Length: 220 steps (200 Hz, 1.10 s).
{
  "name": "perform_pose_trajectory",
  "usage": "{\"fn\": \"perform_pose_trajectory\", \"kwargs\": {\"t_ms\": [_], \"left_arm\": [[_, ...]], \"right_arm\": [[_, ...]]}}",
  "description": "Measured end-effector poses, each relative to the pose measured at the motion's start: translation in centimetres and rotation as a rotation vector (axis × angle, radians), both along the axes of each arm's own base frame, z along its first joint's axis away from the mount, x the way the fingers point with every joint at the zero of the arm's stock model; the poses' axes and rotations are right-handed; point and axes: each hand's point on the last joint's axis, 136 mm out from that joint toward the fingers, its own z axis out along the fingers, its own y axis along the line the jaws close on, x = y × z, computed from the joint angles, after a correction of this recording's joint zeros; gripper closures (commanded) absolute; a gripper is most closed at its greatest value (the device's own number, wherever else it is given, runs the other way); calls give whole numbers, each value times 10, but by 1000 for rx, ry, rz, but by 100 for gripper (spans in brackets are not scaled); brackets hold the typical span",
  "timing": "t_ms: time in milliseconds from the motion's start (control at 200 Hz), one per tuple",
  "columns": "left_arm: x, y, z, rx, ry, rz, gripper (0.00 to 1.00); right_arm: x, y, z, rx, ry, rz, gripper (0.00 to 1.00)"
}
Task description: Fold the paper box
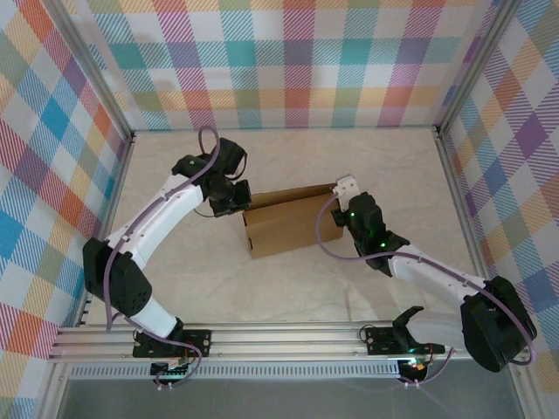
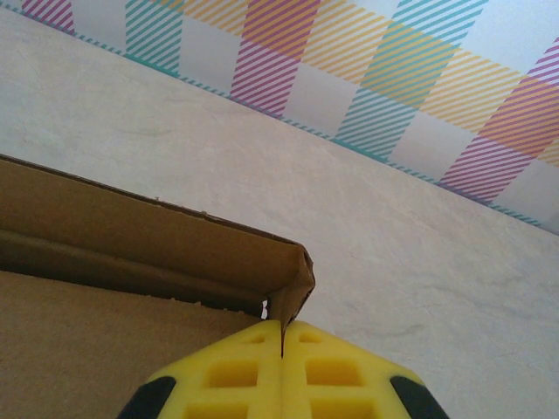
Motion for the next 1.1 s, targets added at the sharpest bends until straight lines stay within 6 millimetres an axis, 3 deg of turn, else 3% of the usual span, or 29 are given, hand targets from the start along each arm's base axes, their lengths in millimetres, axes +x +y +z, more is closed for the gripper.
{"fn": "perform_pose_trajectory", "kwargs": {"t_ms": [515,1100], "left_arm": [[-4,-5,-1,14,-128,-51,100],[-8,-9,-9,179,-465,-84,100]], "right_arm": [[0,-2,0,25,4,-23,100],[4,-6,-2,109,26,-89,100]]}}
